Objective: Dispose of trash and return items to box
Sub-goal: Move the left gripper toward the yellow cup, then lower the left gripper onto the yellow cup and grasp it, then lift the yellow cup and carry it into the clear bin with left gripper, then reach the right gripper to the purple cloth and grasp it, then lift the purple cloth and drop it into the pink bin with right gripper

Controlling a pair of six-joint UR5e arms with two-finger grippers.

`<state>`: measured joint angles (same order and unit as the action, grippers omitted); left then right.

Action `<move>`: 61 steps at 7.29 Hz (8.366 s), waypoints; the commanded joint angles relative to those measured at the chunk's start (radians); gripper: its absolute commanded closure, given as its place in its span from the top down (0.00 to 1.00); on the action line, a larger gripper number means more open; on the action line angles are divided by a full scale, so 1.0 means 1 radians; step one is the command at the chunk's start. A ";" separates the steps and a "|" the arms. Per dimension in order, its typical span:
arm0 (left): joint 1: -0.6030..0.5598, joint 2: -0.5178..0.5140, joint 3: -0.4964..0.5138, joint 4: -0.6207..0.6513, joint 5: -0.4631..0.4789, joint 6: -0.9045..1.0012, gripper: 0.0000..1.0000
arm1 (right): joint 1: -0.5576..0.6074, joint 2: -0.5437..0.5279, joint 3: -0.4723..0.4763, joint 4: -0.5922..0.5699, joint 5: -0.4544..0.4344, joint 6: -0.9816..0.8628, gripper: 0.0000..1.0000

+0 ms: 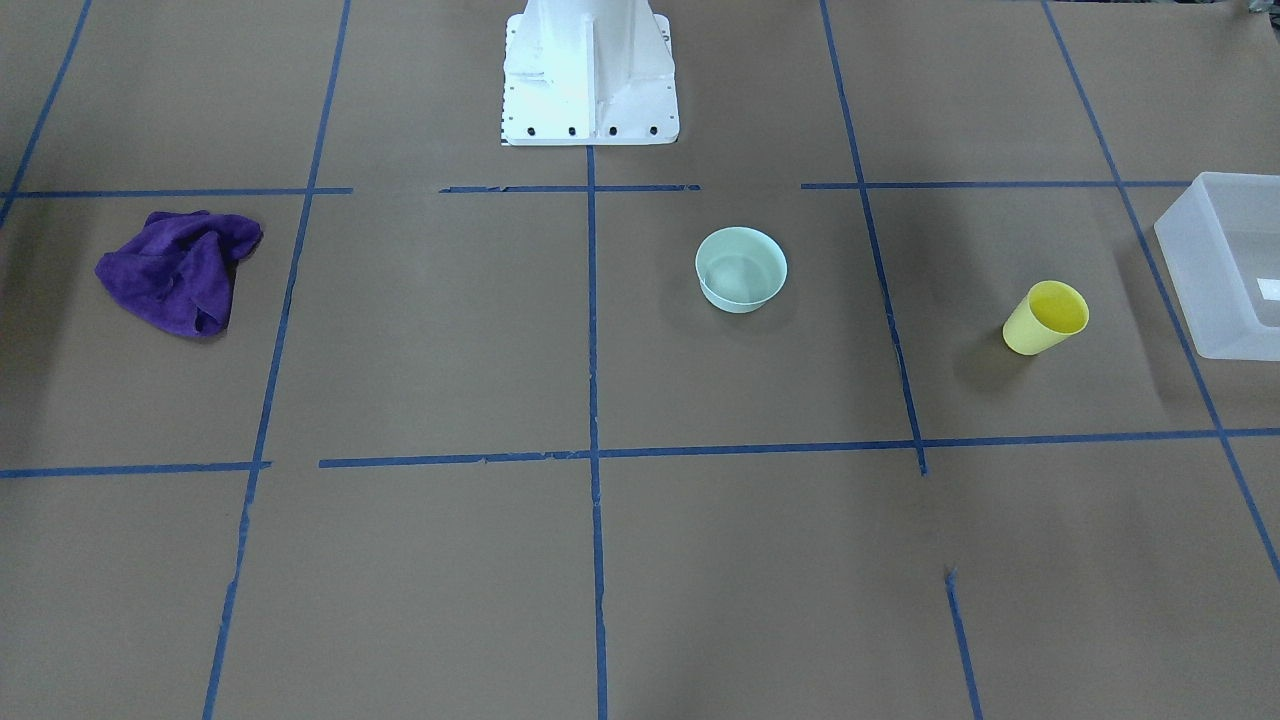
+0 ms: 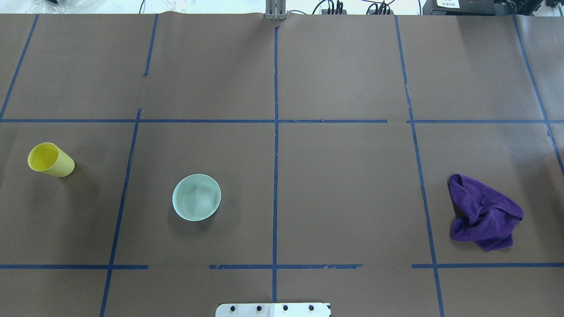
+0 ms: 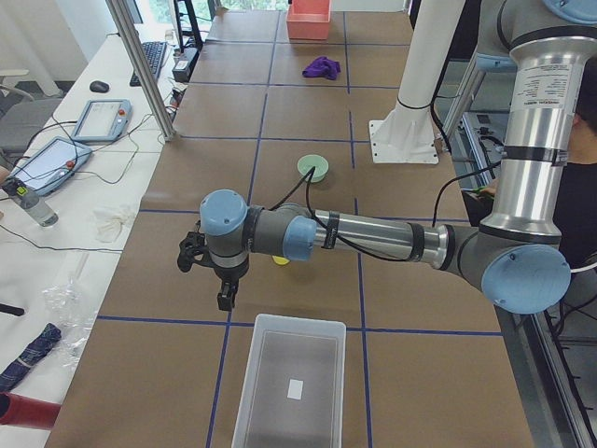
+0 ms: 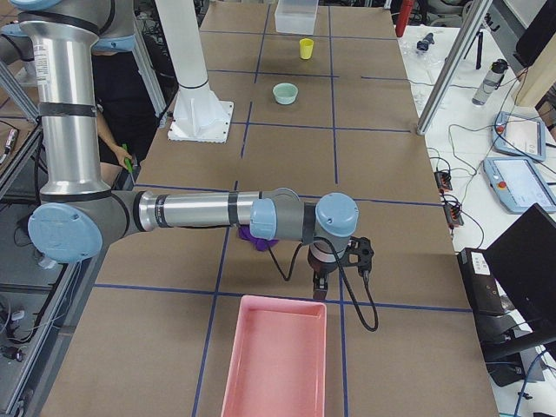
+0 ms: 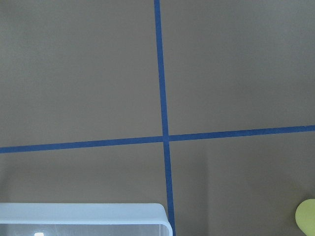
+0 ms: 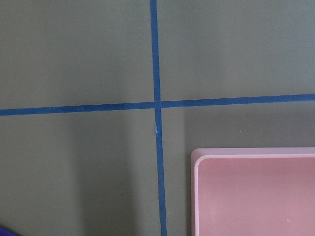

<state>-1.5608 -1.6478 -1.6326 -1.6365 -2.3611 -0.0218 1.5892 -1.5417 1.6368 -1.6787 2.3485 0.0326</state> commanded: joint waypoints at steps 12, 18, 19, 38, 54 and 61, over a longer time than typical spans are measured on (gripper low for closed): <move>0.490 0.183 -0.059 -0.589 0.141 -0.729 1.00 | -0.052 0.072 0.029 -0.001 -0.003 0.021 1.00; 0.538 0.174 -0.044 -0.594 0.177 -0.734 0.86 | -0.052 0.077 0.035 -0.001 0.002 0.084 1.00; 0.541 0.172 -0.039 -0.594 0.178 -0.731 0.65 | -0.052 0.077 0.028 -0.001 0.002 0.084 1.00; -0.060 0.152 -0.141 -0.089 0.191 0.152 0.00 | -0.714 -0.228 0.313 0.573 -0.257 0.986 1.00; -0.068 0.135 0.076 -0.134 0.175 0.146 0.00 | -0.792 -0.380 0.455 0.570 -0.284 0.974 0.00; 0.011 0.192 0.189 -0.268 0.005 0.135 0.00 | -0.289 -0.298 0.534 0.568 0.072 0.918 0.00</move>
<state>-1.5807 -1.4604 -1.4711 -1.8727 -2.3342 0.1130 1.2344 -1.8661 2.1644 -1.1113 2.3850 0.9527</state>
